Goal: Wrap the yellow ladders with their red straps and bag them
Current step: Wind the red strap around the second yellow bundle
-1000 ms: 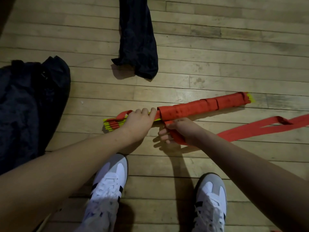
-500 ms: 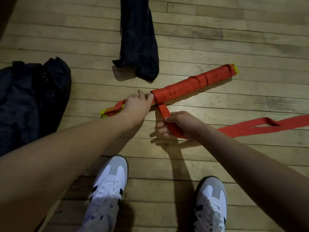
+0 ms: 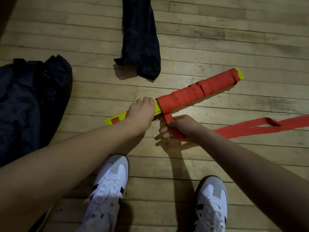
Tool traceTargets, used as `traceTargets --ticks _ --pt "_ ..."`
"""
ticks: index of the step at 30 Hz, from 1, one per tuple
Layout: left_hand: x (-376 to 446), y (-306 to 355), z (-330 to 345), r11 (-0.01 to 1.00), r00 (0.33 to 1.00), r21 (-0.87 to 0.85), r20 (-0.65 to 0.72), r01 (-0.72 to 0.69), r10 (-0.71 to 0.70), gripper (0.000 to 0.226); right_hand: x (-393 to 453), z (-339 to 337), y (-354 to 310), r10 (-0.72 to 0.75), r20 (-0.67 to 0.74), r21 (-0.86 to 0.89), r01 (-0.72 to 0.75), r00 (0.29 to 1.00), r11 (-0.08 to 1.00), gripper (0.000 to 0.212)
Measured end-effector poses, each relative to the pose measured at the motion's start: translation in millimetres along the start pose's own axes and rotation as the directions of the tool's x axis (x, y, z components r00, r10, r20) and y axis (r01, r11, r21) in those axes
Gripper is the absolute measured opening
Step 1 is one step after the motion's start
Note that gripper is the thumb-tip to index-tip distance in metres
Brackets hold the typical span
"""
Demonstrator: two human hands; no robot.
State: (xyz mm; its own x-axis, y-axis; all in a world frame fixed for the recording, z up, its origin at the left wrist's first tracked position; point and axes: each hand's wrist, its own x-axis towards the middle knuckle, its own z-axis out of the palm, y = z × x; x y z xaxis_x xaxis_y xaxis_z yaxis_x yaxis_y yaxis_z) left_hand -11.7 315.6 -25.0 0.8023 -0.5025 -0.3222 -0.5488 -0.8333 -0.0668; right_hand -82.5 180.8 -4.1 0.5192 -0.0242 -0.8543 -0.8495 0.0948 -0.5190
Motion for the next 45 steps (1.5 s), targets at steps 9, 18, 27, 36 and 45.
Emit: traceTargets --ticks 9,18,27,36,45 --pt "9.6 2.6 -9.5 0.995 0.993 -0.035 0.069 0.095 -0.092 0.055 -2.4 2.6 -5.5 -0.127 -0.062 -0.275 0.105 0.99 0.956 0.019" --pt "20.5 -1.2 -10.0 0.995 0.997 0.069 -0.026 0.072 -0.07 0.057 -6.3 -3.5 -13.1 -0.196 0.005 -0.213 0.193 0.981 0.958 0.019" --pt "-11.2 4.6 30.5 0.965 0.964 0.245 -0.22 -0.092 0.148 0.063 -5.7 -7.1 -1.4 -0.076 0.019 -0.045 0.077 0.997 0.996 0.013" --pt "-20.6 13.7 18.4 0.997 0.992 0.026 -0.096 -0.074 0.077 0.044 -6.6 -6.5 9.6 -0.053 0.017 -0.059 0.054 0.998 0.997 0.015" --pt "12.9 1.1 -11.6 0.996 0.995 -0.043 -0.046 0.083 -0.085 0.05 -3.3 -13.9 -1.0 -0.09 0.002 -0.029 0.09 0.996 0.996 0.013"
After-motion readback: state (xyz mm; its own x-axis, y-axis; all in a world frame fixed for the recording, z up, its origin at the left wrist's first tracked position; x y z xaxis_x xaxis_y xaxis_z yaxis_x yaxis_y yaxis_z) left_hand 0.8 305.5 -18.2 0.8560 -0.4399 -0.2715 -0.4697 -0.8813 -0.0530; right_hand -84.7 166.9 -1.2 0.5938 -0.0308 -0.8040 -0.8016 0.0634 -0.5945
